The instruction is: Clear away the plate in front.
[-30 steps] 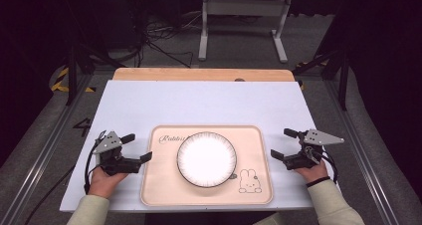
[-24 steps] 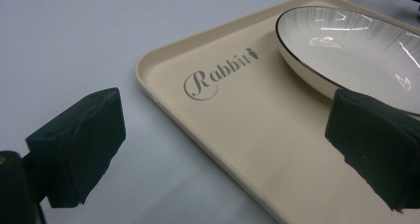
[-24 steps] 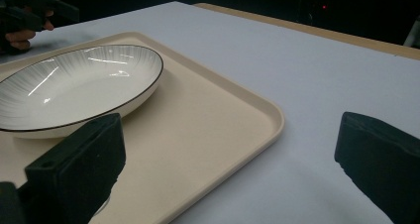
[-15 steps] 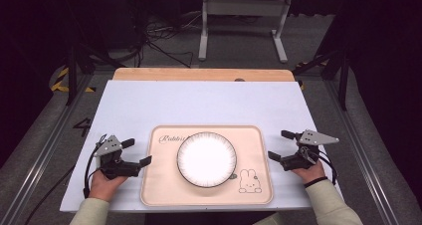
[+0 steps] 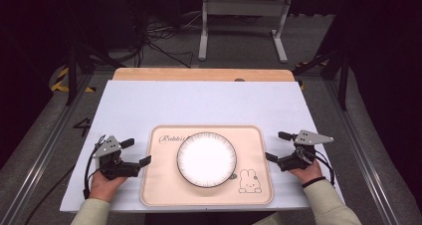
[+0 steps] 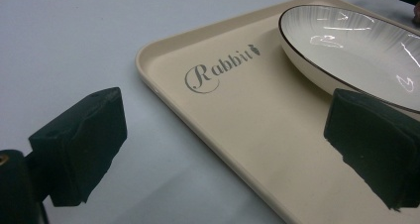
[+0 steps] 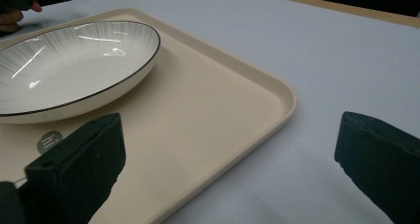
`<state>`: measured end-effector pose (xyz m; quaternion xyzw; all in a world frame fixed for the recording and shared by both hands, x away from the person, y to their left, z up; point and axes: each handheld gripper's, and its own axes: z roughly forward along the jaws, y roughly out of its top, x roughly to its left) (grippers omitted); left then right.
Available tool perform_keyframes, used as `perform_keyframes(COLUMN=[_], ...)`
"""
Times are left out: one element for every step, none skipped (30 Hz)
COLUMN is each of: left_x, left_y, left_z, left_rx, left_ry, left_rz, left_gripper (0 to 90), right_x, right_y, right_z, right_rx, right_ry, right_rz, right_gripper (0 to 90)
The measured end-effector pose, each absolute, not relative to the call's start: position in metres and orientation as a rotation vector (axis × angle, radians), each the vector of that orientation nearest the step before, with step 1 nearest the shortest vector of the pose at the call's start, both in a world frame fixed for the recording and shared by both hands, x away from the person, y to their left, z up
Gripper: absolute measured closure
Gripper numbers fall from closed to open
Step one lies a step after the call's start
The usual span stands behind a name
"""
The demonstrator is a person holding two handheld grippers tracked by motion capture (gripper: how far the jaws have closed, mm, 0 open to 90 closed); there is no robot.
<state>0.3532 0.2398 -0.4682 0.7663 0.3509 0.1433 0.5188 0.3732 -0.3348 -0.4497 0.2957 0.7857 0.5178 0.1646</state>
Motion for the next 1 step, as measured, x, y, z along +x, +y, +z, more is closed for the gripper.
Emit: perform_keyframes(left_x=[0.3528], left_y=[0.2396], left_z=[-0.4683], left_rx=[1.833], left_ry=[0.842], left_rz=[0.338], left_gripper=[4.1], right_x=[0.3733], right_y=[-0.3347], right_z=[-0.4498], right_rx=[0.844], right_ry=[2.239], right_rz=[1.475], right_gripper=[0.0])
